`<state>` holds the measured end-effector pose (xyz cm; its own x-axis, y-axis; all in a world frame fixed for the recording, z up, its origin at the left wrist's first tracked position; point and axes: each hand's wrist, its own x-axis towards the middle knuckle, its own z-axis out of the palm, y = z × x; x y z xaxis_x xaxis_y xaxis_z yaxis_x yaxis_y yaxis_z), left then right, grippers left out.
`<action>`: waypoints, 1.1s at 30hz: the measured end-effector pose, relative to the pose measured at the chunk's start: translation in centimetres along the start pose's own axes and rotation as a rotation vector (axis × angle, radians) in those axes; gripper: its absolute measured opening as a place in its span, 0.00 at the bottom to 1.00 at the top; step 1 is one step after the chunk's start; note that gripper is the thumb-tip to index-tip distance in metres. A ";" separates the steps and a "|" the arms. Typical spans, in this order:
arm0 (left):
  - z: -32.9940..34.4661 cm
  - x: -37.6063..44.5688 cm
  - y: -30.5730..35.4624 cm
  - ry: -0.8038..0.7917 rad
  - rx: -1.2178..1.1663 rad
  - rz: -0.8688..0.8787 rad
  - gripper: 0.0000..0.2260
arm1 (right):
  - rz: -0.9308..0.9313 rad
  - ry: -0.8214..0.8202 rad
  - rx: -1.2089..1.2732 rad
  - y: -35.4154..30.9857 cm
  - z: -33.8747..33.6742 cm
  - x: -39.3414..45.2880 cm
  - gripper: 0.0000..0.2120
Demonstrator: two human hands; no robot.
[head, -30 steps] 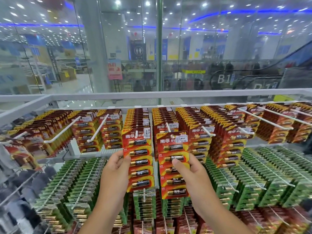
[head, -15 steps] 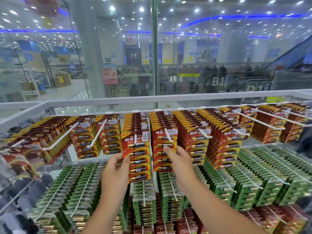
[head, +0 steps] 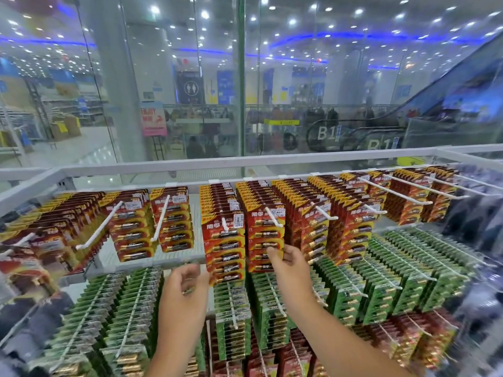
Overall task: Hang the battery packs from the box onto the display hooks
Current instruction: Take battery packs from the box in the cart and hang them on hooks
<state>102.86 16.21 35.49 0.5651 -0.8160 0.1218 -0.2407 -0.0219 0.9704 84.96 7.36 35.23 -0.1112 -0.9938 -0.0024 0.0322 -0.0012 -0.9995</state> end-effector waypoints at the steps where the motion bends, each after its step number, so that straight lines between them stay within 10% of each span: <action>1: -0.1 -0.4 -0.6 -0.007 0.006 -0.032 0.08 | 0.005 0.005 -0.029 0.6 -0.2 -0.3 0.17; 14: 7.2 -10.1 -1.8 -0.371 0.048 0.000 0.12 | -0.016 0.033 -0.146 4.3 -13.5 -8.9 0.16; 33: 40.8 -47.1 6.3 -0.809 0.024 0.041 0.05 | 0.059 0.482 -0.163 8.8 -63.5 -23.7 0.11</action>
<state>42.57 30.94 27.40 -0.1878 -0.9814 -0.0402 -0.2705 0.0124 0.9626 24.77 38.00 24.50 -0.5604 -0.8275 -0.0353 -0.0984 0.1089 -0.9892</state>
